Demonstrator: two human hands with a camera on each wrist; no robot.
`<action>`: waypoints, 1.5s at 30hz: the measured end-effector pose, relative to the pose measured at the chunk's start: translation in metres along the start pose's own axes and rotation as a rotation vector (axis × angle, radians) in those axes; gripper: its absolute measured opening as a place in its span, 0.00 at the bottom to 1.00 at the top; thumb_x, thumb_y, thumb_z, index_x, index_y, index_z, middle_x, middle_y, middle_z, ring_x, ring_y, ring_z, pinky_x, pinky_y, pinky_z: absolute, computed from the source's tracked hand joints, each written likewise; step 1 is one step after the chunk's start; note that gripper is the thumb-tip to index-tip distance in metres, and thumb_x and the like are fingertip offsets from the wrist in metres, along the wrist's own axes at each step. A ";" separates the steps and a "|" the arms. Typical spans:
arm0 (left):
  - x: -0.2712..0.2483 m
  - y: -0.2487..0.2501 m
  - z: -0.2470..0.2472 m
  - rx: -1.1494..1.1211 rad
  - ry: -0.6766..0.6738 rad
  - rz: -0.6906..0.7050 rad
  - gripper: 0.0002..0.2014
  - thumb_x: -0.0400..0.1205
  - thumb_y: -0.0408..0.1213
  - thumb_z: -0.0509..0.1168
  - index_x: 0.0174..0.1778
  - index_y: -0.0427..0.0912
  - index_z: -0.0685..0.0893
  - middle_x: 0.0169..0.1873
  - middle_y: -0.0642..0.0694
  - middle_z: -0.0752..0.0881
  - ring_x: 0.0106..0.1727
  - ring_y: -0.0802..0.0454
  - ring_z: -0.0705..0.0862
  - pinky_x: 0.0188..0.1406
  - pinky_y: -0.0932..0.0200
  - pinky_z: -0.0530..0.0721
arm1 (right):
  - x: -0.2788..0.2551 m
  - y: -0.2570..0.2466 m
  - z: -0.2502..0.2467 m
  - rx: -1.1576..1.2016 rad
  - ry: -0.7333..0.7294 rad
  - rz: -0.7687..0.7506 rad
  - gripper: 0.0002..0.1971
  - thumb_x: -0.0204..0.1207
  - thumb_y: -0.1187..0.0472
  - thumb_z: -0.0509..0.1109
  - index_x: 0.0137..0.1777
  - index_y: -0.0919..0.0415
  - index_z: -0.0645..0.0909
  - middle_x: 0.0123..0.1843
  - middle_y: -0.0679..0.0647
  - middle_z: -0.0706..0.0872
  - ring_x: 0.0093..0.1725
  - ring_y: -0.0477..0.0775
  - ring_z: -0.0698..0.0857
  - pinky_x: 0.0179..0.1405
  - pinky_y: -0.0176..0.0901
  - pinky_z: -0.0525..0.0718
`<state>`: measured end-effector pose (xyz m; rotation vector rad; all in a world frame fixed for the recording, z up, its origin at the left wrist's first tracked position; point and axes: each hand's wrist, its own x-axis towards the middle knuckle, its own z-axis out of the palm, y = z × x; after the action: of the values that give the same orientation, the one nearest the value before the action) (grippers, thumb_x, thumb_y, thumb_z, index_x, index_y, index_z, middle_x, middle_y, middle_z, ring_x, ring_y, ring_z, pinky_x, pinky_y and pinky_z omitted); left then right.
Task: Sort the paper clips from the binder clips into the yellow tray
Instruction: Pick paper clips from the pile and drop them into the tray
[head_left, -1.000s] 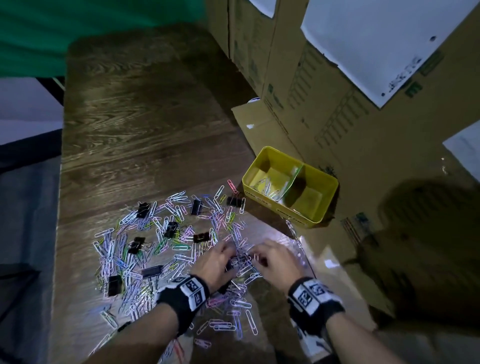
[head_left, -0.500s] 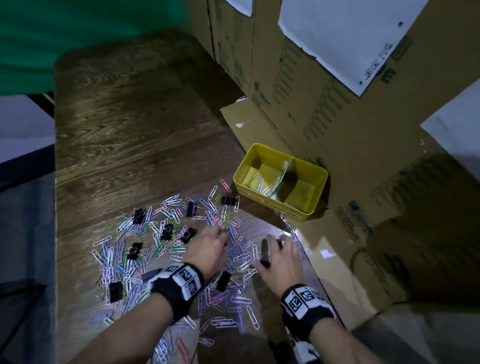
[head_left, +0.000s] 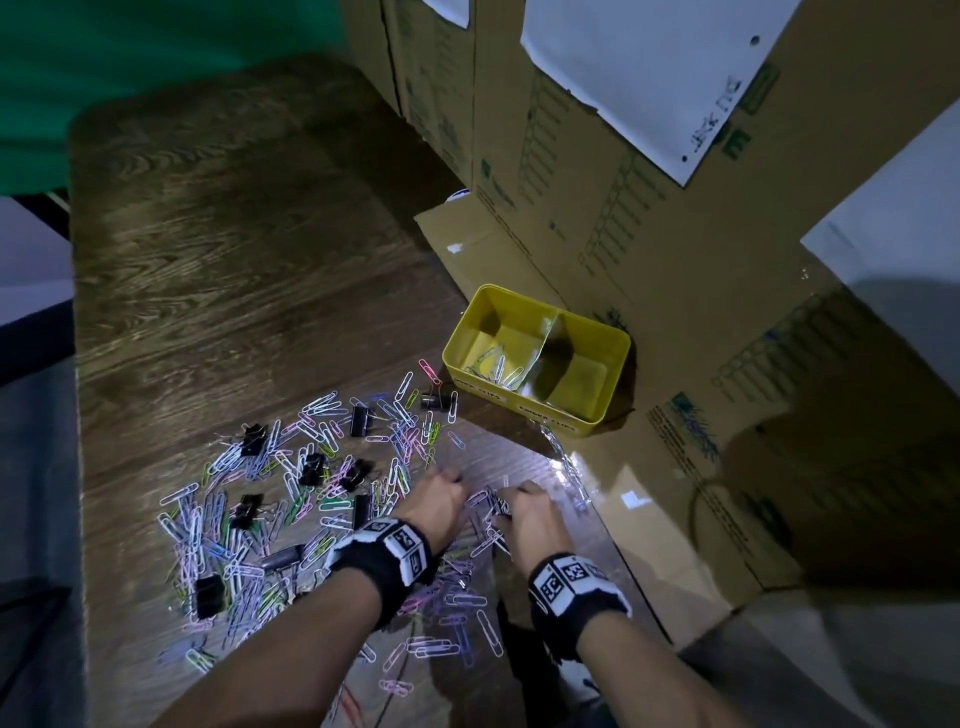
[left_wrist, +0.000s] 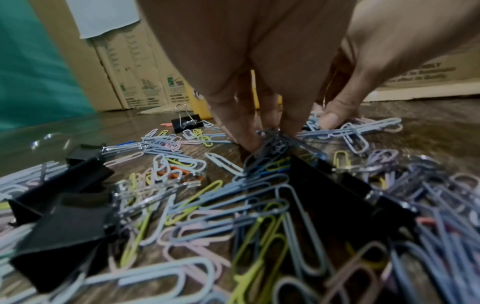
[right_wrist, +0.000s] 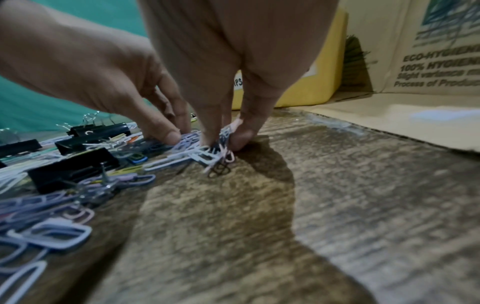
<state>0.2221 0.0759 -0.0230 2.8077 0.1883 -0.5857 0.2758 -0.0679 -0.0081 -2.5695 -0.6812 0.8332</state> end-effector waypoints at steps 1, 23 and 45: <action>-0.002 -0.002 0.001 0.029 0.002 0.010 0.15 0.80 0.38 0.63 0.61 0.39 0.79 0.64 0.44 0.76 0.63 0.45 0.72 0.65 0.53 0.75 | 0.000 0.001 -0.001 0.005 0.001 -0.003 0.13 0.80 0.64 0.66 0.63 0.62 0.80 0.61 0.58 0.83 0.47 0.49 0.81 0.42 0.29 0.72; -0.018 -0.038 -0.116 -1.300 0.252 -0.276 0.08 0.70 0.23 0.73 0.32 0.42 0.89 0.31 0.46 0.90 0.31 0.55 0.86 0.33 0.64 0.85 | -0.011 0.020 -0.052 1.030 0.149 0.102 0.12 0.63 0.63 0.82 0.47 0.52 0.88 0.47 0.51 0.91 0.49 0.46 0.88 0.41 0.29 0.84; 0.029 -0.015 -0.095 -1.130 0.551 -0.322 0.10 0.80 0.31 0.65 0.42 0.51 0.87 0.35 0.44 0.87 0.32 0.50 0.85 0.29 0.58 0.85 | 0.132 -0.055 -0.145 0.464 0.362 -0.044 0.16 0.68 0.62 0.80 0.57 0.57 0.86 0.42 0.50 0.87 0.45 0.49 0.86 0.59 0.45 0.85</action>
<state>0.2814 0.1197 0.0449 1.7456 0.7921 0.2384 0.4412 0.0224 0.0687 -2.1883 -0.3773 0.4277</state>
